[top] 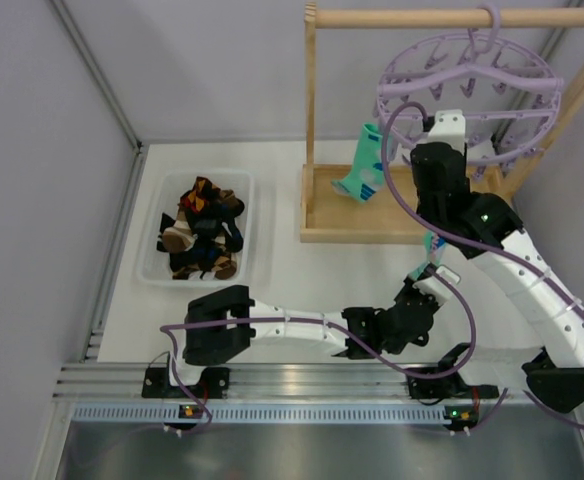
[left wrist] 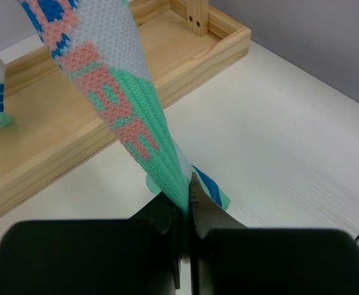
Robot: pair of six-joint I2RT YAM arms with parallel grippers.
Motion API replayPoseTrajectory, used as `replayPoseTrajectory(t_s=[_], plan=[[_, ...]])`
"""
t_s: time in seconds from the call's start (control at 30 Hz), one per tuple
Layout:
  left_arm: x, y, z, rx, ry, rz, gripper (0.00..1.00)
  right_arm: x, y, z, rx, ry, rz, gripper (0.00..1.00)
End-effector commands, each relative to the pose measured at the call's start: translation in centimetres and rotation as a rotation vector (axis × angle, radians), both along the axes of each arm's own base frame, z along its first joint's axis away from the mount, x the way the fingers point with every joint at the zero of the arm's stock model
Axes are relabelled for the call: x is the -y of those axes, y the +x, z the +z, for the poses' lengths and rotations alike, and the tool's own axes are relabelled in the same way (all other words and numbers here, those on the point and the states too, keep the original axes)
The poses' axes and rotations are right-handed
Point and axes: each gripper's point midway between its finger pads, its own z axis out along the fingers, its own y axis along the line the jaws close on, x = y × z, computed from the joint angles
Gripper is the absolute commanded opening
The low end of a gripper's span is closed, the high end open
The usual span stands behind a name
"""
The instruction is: Remove the socks clipped to the hanger
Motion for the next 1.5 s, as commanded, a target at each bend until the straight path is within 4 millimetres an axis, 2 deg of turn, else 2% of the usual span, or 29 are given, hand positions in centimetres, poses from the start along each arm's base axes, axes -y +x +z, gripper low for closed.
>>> replayPoseTrajectory(t_s=[0.0,0.1,0.2,0.27,0.33,0.43,0.47,0.53,0.57,0.6,0.7,0.73,0.8,0.83,0.87,0.9,0.93,1.07,1.1,1.17,1.2,1.23,1.27,1.3,1.33,1.37,1.4,1.43,1.47], plan=[[1.0,-1.5,0.7,0.001,-0.018,-0.042,0.00,-0.3,0.3,1.5,0.068,0.018,-0.018,0.35],[1.0,-1.5,0.7,-0.003,-0.022,-0.042,0.00,-0.3,0.2,1.8,0.081,0.029,-0.018,0.25],[0.7,-1.5,0.6,-0.011,-0.028,-0.032,0.00,-0.4,0.1,2.0,0.091,0.045,-0.006,0.21],[0.3,-1.4,0.4,-0.013,-0.024,-0.025,0.00,-0.3,-0.1,2.1,0.103,0.057,-0.007,0.15],[-0.3,-1.1,0.1,-0.010,-0.017,0.002,0.00,-0.3,-0.2,2.2,0.112,0.068,0.002,0.16],[-2.2,-0.2,0.0,-0.002,0.001,0.055,0.00,-0.3,-0.4,2.1,0.116,0.077,0.009,0.26],[-3.7,0.0,0.3,-0.007,0.020,0.073,0.00,-0.4,-0.4,1.5,0.107,0.079,0.022,0.31],[-5.8,1.4,0.8,-0.051,-0.002,0.123,0.00,-0.4,-0.8,1.8,0.125,0.111,0.036,0.36],[-7.7,1.8,1.3,-0.075,-0.008,0.144,0.00,-0.4,-0.8,1.4,0.121,0.118,0.046,0.45],[-9.3,3.1,1.9,-0.079,-0.015,0.181,0.00,-0.4,-0.9,1.4,0.125,0.128,0.052,0.48],[-13.6,4.9,3.3,-0.083,-0.015,0.279,0.00,-0.1,-1.6,1.8,0.150,0.169,0.067,0.57],[-15.5,5.1,4.4,-0.087,-0.007,0.304,0.00,0.1,-2.0,2.1,0.164,0.186,0.072,0.58],[-18.4,6.4,5.3,-0.101,-0.012,0.372,0.00,-0.1,-2.4,2.1,0.163,0.204,0.100,0.62],[-20.5,6.5,6.1,-0.104,-0.005,0.396,0.00,0.1,-3.0,2.4,0.174,0.225,0.112,0.64],[-21.7,7.0,6.6,-0.108,-0.010,0.419,0.00,-0.1,-3.3,2.2,0.169,0.237,0.131,0.70],[-23.5,8.0,6.9,-0.118,-0.019,0.465,0.00,0.0,-3.6,2.2,0.168,0.244,0.140,0.72],[-25.5,8.1,8.0,-0.122,-0.037,0.486,0.00,0.3,-4.4,2.6,0.187,0.268,0.152,0.73],[-31.0,10.4,10.3,-0.145,-0.073,0.574,0.00,1.1,-6.4,2.6,0.222,0.315,0.189,0.83],[-32.9,11.8,10.6,-0.161,-0.082,0.619,0.00,1.7,-7.3,3.3,0.259,0.344,0.192,0.84],[-35.5,13.2,11.7,-0.181,-0.077,0.678,0.00,2.1,-7.9,3.1,0.276,0.358,0.194,0.84],[-37.7,14.7,11.7,-0.205,-0.071,0.732,0.00,2.5,-8.5,3.4,0.293,0.374,0.198,0.84],[-38.8,15.6,11.8,-0.220,-0.069,0.764,0.00,2.7,-8.8,3.4,0.297,0.376,0.197,0.84],[-40.0,16.5,13.1,-0.219,-0.090,0.788,0.00,2.9,-9.0,3.3,0.297,0.376,0.193,0.84],[-42.5,18.3,12.0,-0.263,-0.061,0.857,0.00,3.1,-9.2,3.3,0.301,0.380,0.193,0.84],[-42.9,19.0,11.8,-0.305,-0.074,0.834,0.00,3.2,-9.3,3.2,0.297,0.379,0.191,0.84],[-45.9,20.3,12.4,-0.318,-0.107,0.902,0.00,3.1,-9.3,3.1,0.295,0.377,0.196,0.85],[-47.0,21.2,11.4,-0.355,-0.099,0.927,0.00,3.2,-9.4,3.0,0.295,0.374,0.195,0.85],[-47.1,21.7,10.9,-0.388,-0.119,0.903,0.00,3.2,-9.4,2.8,0.291,0.371,0.193,0.85],[-49.6,22.6,10.1,-0.419,-0.144,0.960,0.00,3.2,-9.4,2.7,0.291,0.370,0.195,0.85]])
